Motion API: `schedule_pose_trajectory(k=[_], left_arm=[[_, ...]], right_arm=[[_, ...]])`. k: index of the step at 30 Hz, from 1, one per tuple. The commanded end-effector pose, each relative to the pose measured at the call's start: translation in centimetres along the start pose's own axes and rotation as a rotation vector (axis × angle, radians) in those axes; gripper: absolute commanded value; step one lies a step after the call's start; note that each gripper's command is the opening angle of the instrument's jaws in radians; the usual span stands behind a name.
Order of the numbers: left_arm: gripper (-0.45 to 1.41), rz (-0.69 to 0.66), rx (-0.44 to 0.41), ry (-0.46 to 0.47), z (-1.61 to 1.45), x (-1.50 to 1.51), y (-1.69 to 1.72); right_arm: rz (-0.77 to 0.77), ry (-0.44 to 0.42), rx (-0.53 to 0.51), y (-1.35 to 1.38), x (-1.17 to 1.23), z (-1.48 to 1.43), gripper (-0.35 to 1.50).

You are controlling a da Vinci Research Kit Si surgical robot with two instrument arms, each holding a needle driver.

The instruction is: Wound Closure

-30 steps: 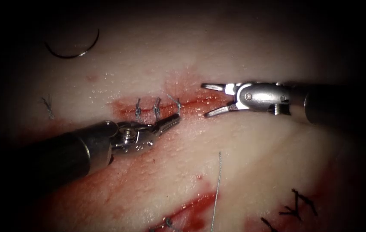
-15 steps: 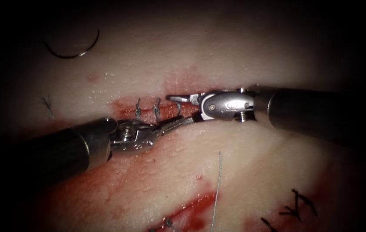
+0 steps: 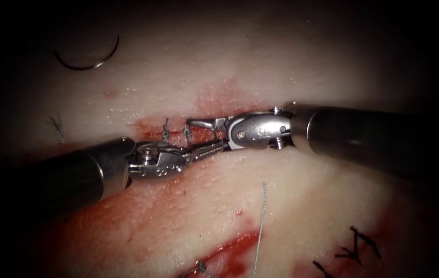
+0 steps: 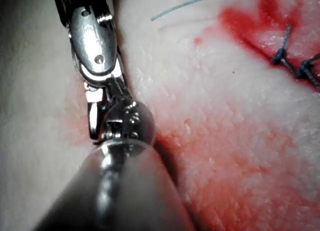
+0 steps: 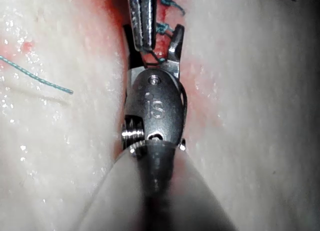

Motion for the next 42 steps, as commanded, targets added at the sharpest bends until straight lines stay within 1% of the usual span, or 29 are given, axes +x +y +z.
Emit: schedule_pose_trajectory(k=[1, 10, 11, 13, 20, 24, 25, 26, 27, 28, 29, 35, 36, 37, 38, 39, 40, 41, 42], left_arm=[[-0.45, -0.007, 0.000, 0.005, 0.08, -0.02, -0.04], [-0.45, -0.054, -0.008, 0.026, 0.09, -0.02, -0.04], [-0.45, -0.088, -0.010, 0.032, 0.08, -0.02, -0.05], [-0.45, -0.110, -0.015, 0.042, 0.08, -0.02, -0.05], [-0.45, -0.126, -0.033, 0.079, 0.08, -0.03, -0.06], [-0.45, -0.134, -0.040, 0.094, 0.08, -0.03, -0.06], [-0.45, -0.133, -0.040, 0.093, 0.07, -0.02, -0.06], [-0.45, -0.132, -0.041, 0.095, 0.07, -0.02, -0.06], [-0.45, -0.132, -0.040, 0.094, 0.07, -0.02, -0.06], [-0.45, -0.132, -0.040, 0.094, 0.07, -0.02, -0.06], [-0.45, -0.137, -0.041, 0.095, 0.07, -0.02, -0.05], [-0.45, -0.136, -0.040, 0.093, 0.07, -0.01, -0.05], [-0.45, -0.135, -0.040, 0.093, 0.07, -0.01, -0.05], [-0.45, -0.135, -0.040, 0.093, 0.07, -0.01, -0.05], [-0.45, -0.135, -0.040, 0.091, 0.06, -0.01, -0.05], [-0.45, -0.135, -0.040, 0.092, 0.05, -0.01, -0.05], [-0.45, -0.135, -0.040, 0.090, 0.04, 0.00, -0.04], [-0.45, -0.136, -0.042, 0.092, 0.01, 0.02, -0.04], [-0.45, -0.137, -0.043, 0.092, -0.02, 0.04, -0.04]], right_arm=[[-0.001, 0.013, -0.011, 0.06, -0.01, 0.10, 1.43], [0.001, 0.014, -0.019, 0.05, 0.02, 0.14, 1.43], [0.000, 0.022, -0.021, 0.03, 0.03, 0.18, 1.43], [-0.001, 0.025, -0.017, 0.02, 0.04, 0.20, 1.43], [-0.003, 0.045, 0.005, -0.02, 0.07, 0.25, 1.43], [-0.004, 0.055, 0.002, -0.04, 0.07, 0.25, 1.38], [-0.012, 0.048, -0.006, -0.06, 0.07, 0.25, 1.28], [-0.013, 0.049, -0.009, -0.07, 0.06, 0.24, 1.05], [-0.015, 0.047, 0.024, -0.09, 0.05, 0.23, 0.42], [-0.015, 0.047, 0.024, -0.09, 0.05, 0.23, 0.42], [-0.016, 0.022, 0.062, -0.09, 0.03, 0.22, -0.35], [-0.026, 0.015, 0.068, -0.11, 0.01, 0.22, -0.35], [-0.025, 0.015, 0.068, -0.11, 0.01, 0.22, -0.15], [-0.025, 0.015, 0.068, -0.11, 0.01, 0.22, -0.15], [-0.016, 0.005, 0.057, -0.08, 0.02, 0.22, 1.06], [-0.003, -0.003, 0.049, -0.06, 0.03, 0.21, 1.23], [0.010, -0.011, 0.040, -0.05, 0.03, 0.21, 1.33], [0.037, -0.033, 0.004, -0.03, 0.04, 0.19, 1.48], [0.045, -0.041, -0.006, -0.01, 0.05, 0.16, 1.48]])
